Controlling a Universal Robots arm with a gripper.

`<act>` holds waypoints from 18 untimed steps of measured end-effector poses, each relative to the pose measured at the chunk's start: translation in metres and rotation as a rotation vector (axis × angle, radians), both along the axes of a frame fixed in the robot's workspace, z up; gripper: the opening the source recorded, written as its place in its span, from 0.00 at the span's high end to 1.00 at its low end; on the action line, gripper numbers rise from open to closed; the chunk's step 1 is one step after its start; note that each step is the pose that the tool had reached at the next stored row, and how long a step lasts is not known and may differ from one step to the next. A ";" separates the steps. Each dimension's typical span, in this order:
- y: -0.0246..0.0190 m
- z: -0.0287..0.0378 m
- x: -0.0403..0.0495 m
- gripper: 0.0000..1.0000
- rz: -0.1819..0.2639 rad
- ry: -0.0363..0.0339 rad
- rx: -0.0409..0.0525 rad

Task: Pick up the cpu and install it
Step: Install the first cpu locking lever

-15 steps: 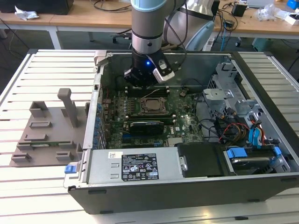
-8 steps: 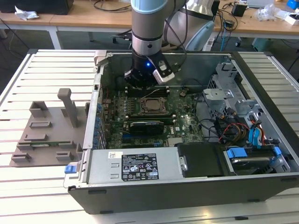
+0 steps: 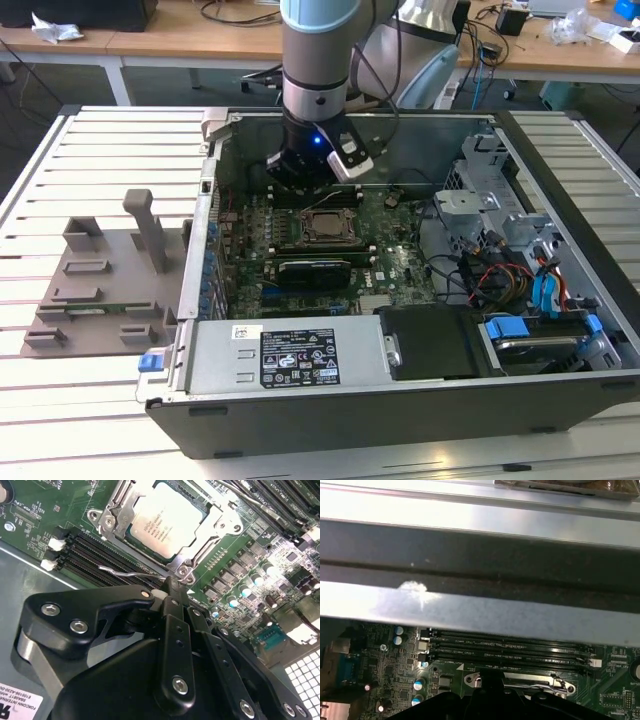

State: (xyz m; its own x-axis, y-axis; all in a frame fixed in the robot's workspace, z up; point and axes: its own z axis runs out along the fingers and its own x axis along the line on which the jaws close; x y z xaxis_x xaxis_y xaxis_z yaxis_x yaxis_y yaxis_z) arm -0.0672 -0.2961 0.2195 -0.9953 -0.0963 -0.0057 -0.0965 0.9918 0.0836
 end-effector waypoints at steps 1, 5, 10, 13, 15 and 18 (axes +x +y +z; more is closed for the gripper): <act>0.0000 -0.0004 0.0000 0.89 0.000 0.0000 0.0001; 0.0000 -0.0018 0.0002 0.89 0.000 0.0000 0.0000; 0.0000 -0.0037 0.0004 0.89 0.000 0.0000 0.0000; 0.0000 -0.0045 0.0006 0.89 0.000 0.0000 0.0000; 0.0000 -0.0051 0.0007 0.89 0.000 -0.0001 0.0000; 0.0000 -0.0061 0.0008 0.89 0.000 0.0000 -0.0001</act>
State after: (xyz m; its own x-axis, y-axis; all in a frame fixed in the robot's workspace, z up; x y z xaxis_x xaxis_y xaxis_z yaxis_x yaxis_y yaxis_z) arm -0.0664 -0.2961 0.2135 -0.9953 -0.0963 -0.0056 -0.0965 0.9918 0.0836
